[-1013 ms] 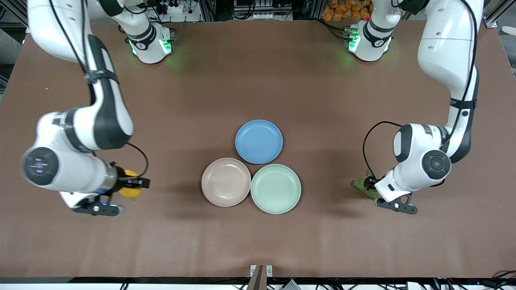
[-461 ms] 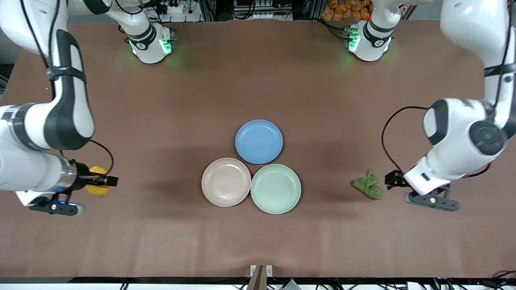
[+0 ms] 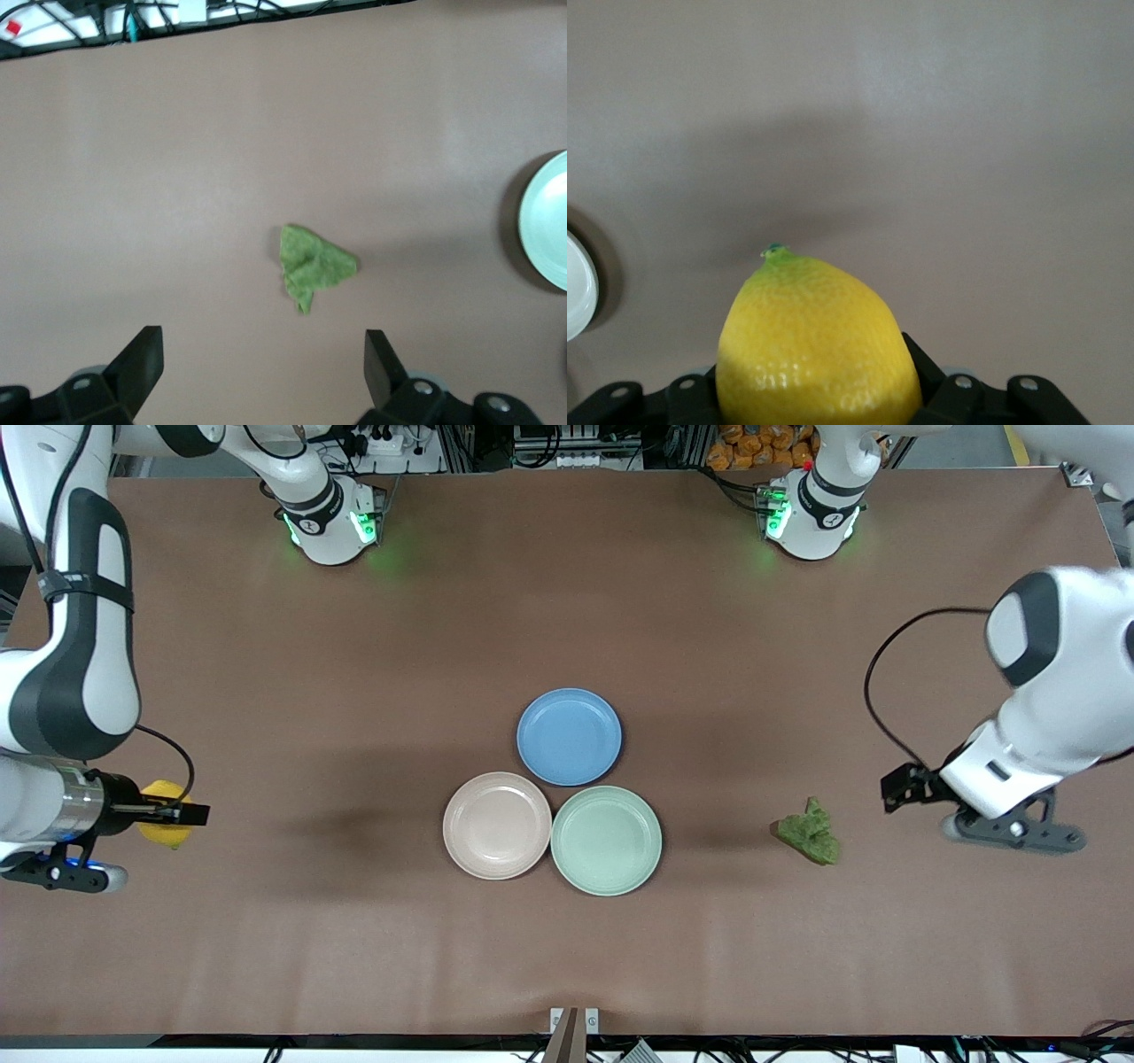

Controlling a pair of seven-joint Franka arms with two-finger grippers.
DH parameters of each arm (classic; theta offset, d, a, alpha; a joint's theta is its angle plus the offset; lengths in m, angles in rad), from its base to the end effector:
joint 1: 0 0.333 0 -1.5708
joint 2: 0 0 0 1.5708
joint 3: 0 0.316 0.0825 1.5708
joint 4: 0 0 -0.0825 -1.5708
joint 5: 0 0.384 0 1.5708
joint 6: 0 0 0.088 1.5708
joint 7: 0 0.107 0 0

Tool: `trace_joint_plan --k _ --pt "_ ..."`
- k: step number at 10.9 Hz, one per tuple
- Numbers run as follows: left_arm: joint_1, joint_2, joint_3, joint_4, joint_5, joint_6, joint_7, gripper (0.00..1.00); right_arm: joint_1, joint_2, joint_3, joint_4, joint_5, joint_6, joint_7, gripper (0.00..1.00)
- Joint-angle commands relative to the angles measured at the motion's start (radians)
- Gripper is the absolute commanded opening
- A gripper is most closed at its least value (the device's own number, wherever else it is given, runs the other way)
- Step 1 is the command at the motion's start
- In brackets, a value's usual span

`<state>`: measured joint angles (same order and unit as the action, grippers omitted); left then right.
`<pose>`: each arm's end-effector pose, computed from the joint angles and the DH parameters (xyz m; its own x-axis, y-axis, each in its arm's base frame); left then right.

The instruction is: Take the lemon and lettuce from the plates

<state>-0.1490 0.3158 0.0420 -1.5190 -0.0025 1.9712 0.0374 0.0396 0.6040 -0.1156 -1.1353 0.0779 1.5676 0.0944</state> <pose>0.6662 -0.0752 0.4933 0.9800 -0.1457 0.1357 -0.1449 -0.9893 -0.0157 0.7077 -0.0237 0.4445 0.9729 -0.1593 -0.1677 -0.1609 -0.9870 0.0045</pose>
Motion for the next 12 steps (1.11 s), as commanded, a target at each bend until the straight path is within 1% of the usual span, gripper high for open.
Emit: trace_joint_plan --k 1,3,5,7,8,10,12 --pt "0.003 -0.105 0.002 -0.018 -0.002 -0.115 -0.047 1.0 -0.046 -0.121 0.014 -0.158 -0.007 0.015 -0.039 0.39" --pt "0.002 -0.155 0.032 -0.015 0.006 -0.17 -0.042 1.0 -0.069 -0.171 0.014 -0.243 -0.007 0.054 -0.082 0.4" --pt "0.002 -0.197 0.045 -0.015 0.007 -0.208 -0.037 1.0 -0.069 -0.248 0.014 -0.396 -0.009 0.161 -0.084 0.39" --pt "0.003 -0.216 0.055 -0.015 0.007 -0.218 -0.021 1.0 -0.069 -0.3 0.014 -0.524 -0.007 0.259 -0.084 0.4" --pt "0.003 -0.215 0.062 -0.012 0.0 -0.218 -0.01 1.0 -0.069 -0.309 0.014 -0.562 -0.007 0.293 -0.085 0.39" --pt "0.003 -0.215 0.068 0.005 -0.004 -0.218 -0.01 1.0 -0.072 -0.311 0.014 -0.604 -0.007 0.339 -0.09 0.4" --pt "0.003 -0.215 0.082 0.01 -0.005 -0.233 -0.01 1.0 -0.072 -0.317 0.014 -0.671 -0.007 0.422 -0.091 0.4"
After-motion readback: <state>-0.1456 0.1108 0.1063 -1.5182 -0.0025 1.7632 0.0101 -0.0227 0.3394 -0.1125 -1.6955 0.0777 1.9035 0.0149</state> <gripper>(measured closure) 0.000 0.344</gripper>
